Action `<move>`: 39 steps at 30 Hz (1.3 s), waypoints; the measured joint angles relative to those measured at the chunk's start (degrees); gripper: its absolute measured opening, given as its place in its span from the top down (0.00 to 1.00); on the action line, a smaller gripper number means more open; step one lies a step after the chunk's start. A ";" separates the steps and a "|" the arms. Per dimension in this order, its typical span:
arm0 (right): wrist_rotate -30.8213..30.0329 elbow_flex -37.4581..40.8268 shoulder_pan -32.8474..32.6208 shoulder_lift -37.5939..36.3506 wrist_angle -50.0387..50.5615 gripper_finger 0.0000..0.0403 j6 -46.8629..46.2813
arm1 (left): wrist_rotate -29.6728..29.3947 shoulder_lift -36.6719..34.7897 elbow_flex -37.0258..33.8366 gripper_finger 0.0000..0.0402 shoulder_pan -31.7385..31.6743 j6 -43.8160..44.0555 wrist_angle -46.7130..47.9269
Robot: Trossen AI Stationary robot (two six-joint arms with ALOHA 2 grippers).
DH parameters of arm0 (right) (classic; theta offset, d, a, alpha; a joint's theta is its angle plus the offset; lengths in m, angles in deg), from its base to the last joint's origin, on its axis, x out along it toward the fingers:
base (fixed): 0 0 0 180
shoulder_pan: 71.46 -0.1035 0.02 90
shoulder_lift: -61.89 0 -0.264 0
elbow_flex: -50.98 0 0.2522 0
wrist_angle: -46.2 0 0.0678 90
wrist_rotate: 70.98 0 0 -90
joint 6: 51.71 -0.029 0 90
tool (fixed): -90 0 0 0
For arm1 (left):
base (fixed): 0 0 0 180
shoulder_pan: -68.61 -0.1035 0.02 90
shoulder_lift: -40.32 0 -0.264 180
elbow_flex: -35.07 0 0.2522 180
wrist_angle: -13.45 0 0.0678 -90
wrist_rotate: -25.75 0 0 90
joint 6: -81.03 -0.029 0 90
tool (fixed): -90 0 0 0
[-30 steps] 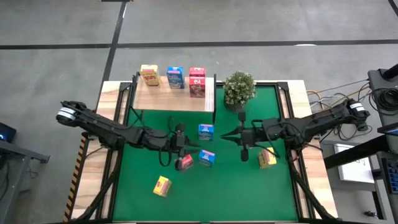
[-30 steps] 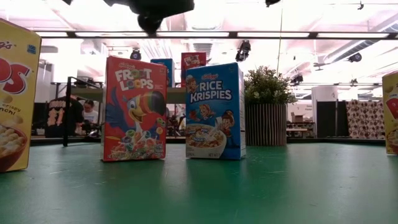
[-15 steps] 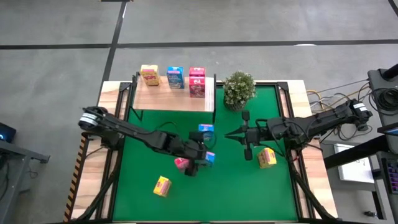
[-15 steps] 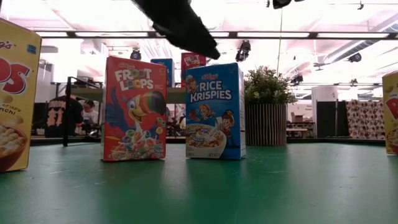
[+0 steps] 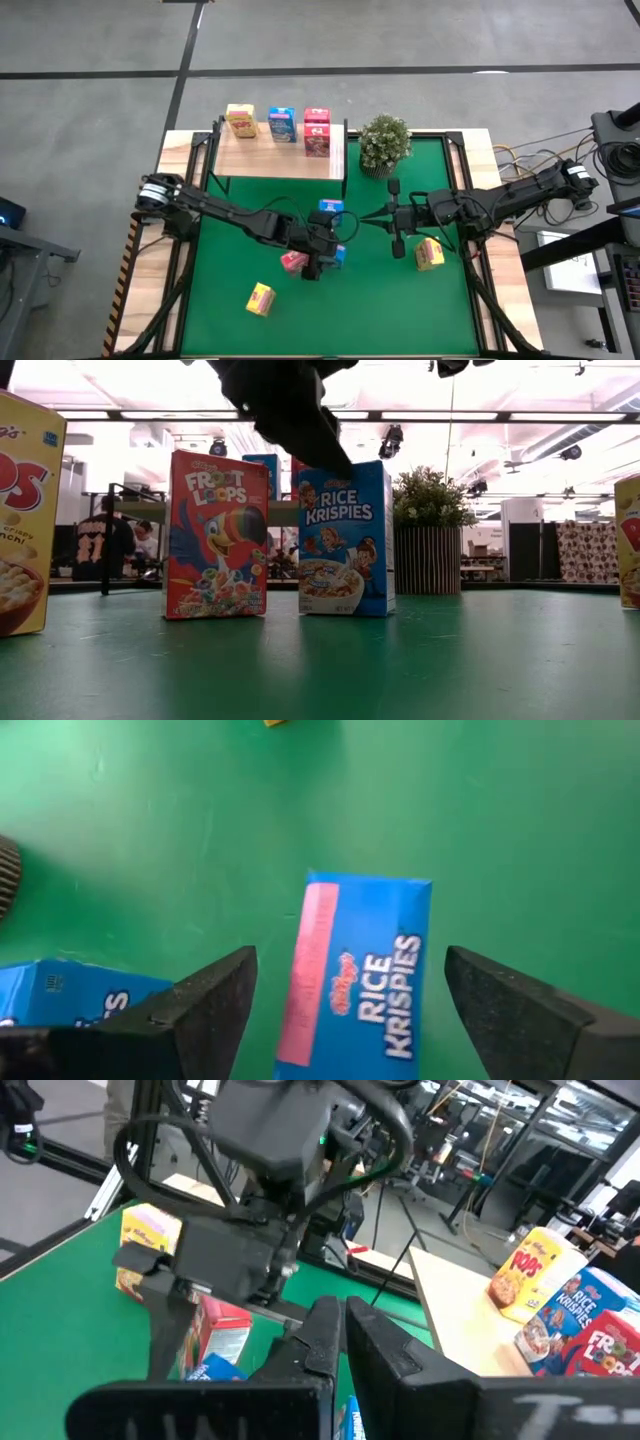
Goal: Stack cereal on shelf
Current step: Put the bottom blue cereal box on the shelf aligned with the other blue cereal box
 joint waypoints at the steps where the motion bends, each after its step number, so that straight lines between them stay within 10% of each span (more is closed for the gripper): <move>1: 0.00 0.00 0.00 0.00 0.07 0.97 -0.12 | 0.00 0.00 -0.04 0.25 -0.08 -0.10 -0.09; 25: -0.17 0.00 0.00 0.04 0.97 0.97 -1.15 | 0.00 -0.05 0.26 0.62 0.02 -1.91 1.01; 39: -0.20 0.00 0.00 0.07 1.50 0.97 -1.11 | -0.02 -11.98 19.09 0.63 -2.03 -12.57 33.09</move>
